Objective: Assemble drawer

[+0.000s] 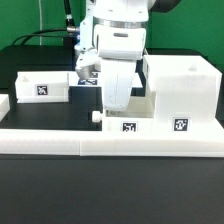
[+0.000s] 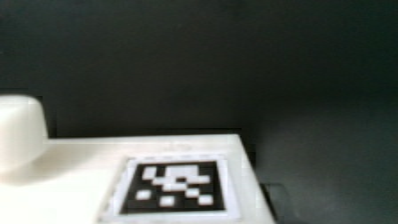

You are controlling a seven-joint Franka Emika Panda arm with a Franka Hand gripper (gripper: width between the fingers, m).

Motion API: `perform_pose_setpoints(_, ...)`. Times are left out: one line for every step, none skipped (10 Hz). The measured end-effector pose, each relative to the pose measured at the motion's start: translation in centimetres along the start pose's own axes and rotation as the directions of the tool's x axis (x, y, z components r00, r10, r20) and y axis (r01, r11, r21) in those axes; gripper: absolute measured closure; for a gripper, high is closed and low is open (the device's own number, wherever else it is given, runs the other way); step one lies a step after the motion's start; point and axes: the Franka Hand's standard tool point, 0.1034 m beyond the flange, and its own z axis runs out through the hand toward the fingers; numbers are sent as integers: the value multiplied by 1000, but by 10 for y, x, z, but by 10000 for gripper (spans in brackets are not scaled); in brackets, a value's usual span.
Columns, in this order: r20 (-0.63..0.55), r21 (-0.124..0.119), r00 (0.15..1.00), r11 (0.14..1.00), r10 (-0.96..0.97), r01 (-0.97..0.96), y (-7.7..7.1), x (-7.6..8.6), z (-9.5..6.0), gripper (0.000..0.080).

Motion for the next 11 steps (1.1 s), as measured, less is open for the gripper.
perform_pose_setpoints(0,0,1000,1000,0,0,0,0,0,757)
perform_pose_setpoints(0,-1,1000,1000,4,-4,0,3,1,757)
perform_pose_setpoints(1,0,1000,1000,11,-11,0,4,1,757)
perform_pose_setpoints(2,0,1000,1000,20,-20,0,6,2,757)
perform_pose_setpoints(5,-7,999,999,34,-34,0,6,2,757)
perform_pose_setpoints(3,-14,999,999,37,-37,-1,3,3,756)
perform_pose_setpoints(3,-13,999,999,37,-37,-1,3,3,756)
perform_pose_setpoints(3,-13,999,999,37,-37,-1,3,3,756)
perform_pose_setpoints(6,-15,1000,1000,26,-26,-1,4,3,756)
perform_pose_setpoints(12,-15,1000,1000,6,-6,-2,5,4,756)
perform_pose_setpoints(18,-6,1000,1000,4,-4,-3,3,4,755)
